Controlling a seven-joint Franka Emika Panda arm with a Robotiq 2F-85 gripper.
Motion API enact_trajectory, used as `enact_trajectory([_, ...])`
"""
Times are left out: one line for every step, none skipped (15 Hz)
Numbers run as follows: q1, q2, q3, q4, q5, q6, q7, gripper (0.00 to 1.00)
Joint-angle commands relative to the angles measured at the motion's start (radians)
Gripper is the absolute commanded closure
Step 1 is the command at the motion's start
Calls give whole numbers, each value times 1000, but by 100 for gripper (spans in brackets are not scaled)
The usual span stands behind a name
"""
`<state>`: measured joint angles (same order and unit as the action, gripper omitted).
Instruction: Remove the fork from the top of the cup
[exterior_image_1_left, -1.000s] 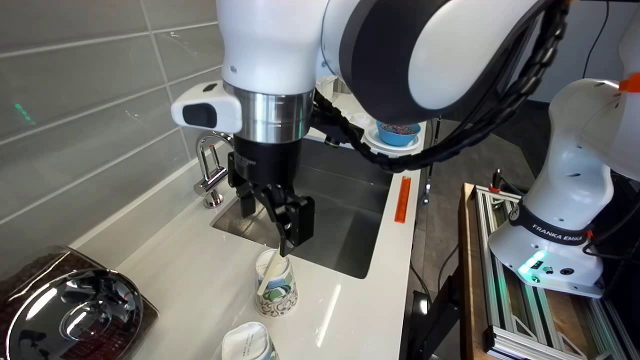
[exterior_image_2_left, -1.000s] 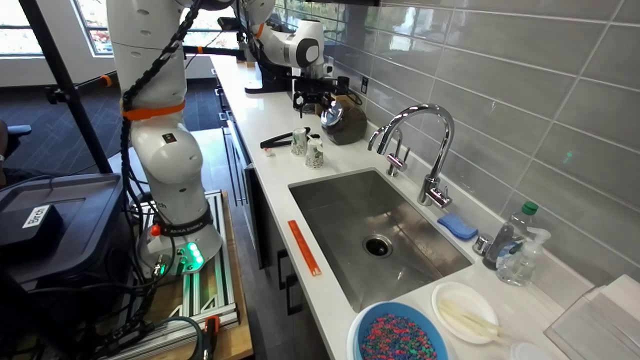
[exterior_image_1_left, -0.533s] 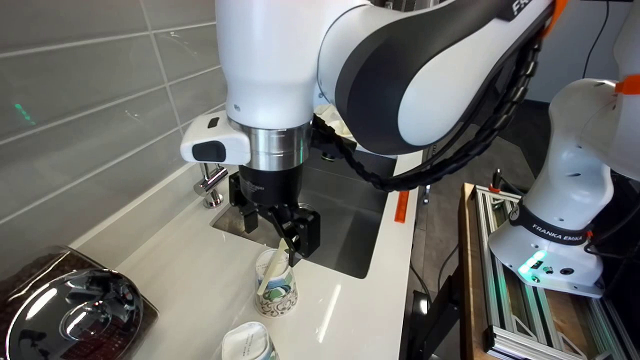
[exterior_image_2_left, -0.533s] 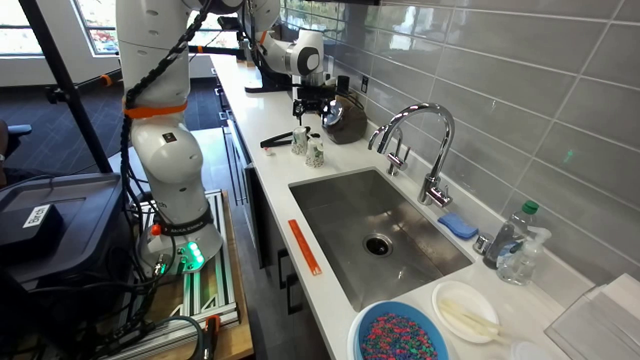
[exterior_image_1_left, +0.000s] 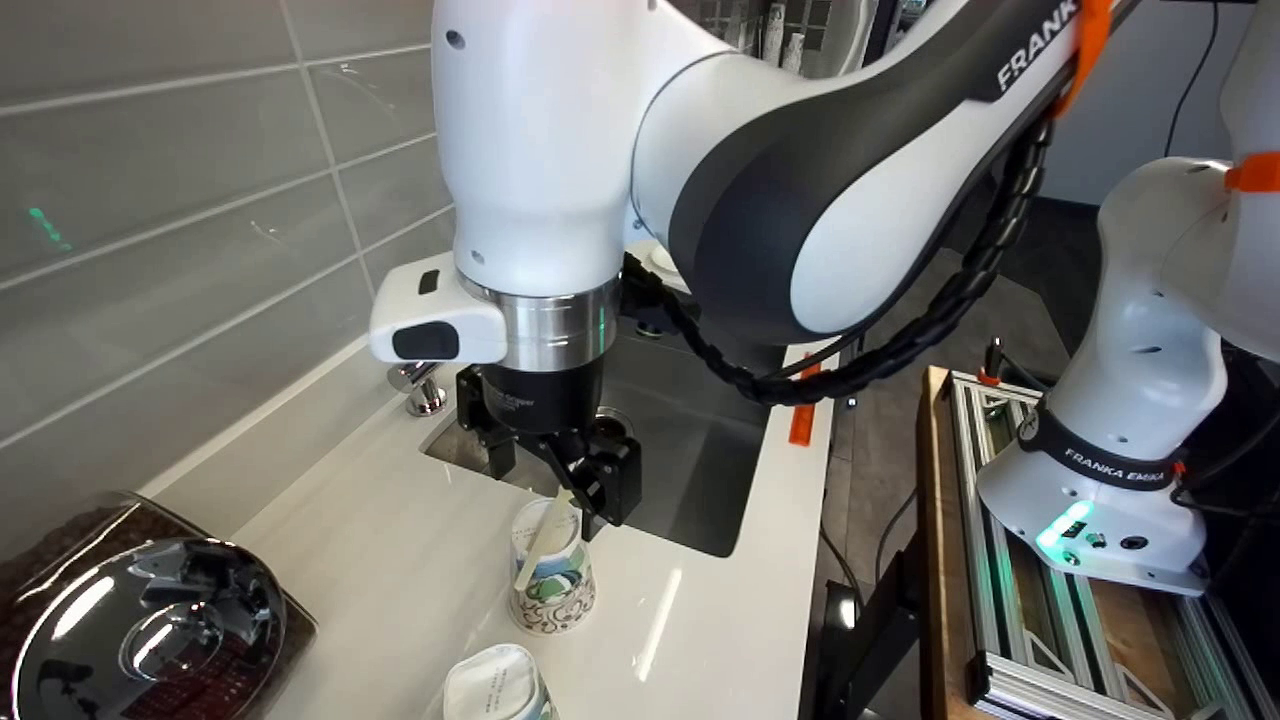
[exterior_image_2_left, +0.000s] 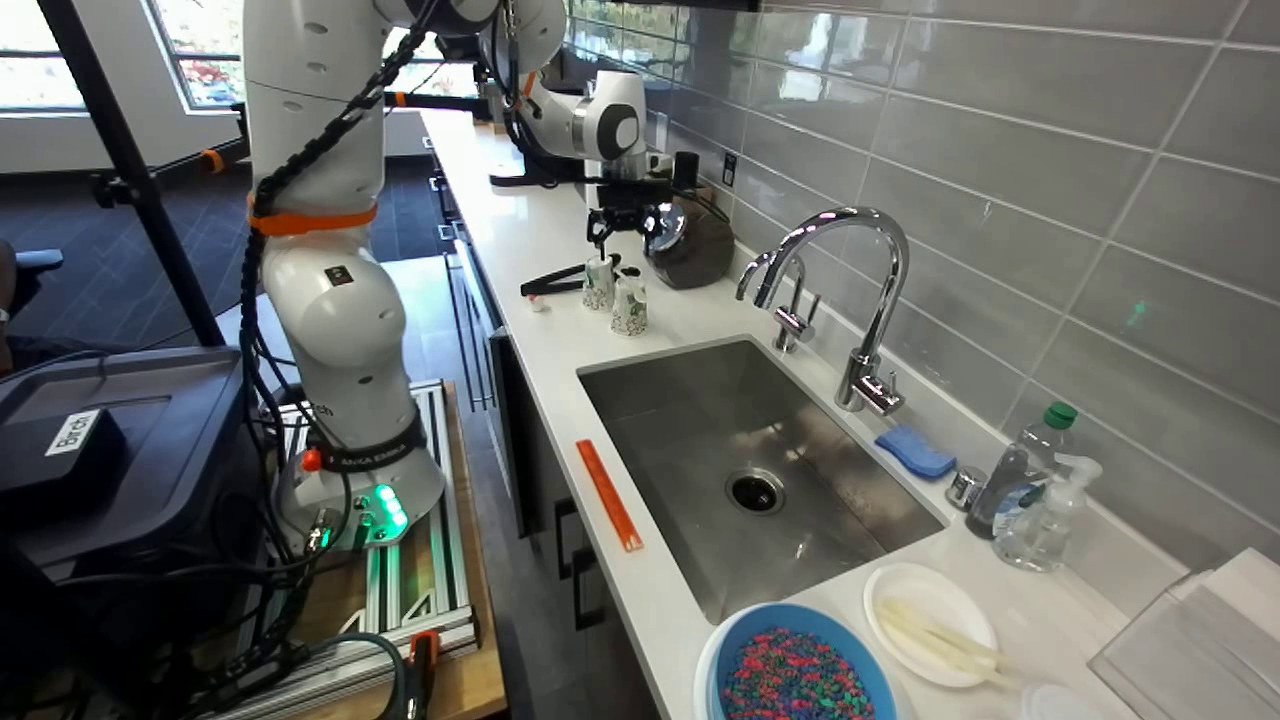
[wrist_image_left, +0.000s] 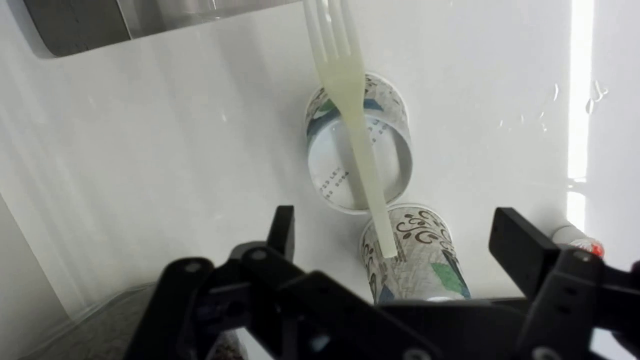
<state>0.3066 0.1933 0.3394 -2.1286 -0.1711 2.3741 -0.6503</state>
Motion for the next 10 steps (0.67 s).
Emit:
enact_trajectory([-1, 18, 2, -11, -35, 17, -14, 0])
enact_trajectory([0, 20, 1, -7, -41, 12, -8, 0])
enact_trajectory([-4, 14, 5, 3, -15, -3, -3, 0])
enact_trajectory([-4, 17, 5, 3, -17, -3, -3, 0])
enact_trajectory([-4, 18, 5, 3, -18, -3, -3, 0])
enact_trajectory([-4, 18, 5, 3, -18, -3, -3, 0])
enact_trajectory([-4, 18, 5, 3, -18, -3, -3, 0])
enact_trajectory([-4, 18, 5, 3, -18, -3, -3, 0])
enact_trajectory([-9, 29, 9, 3, 1, 4, -22, 0])
enact_trajectory([-10, 39, 8, 4, 3, 1, -23, 0])
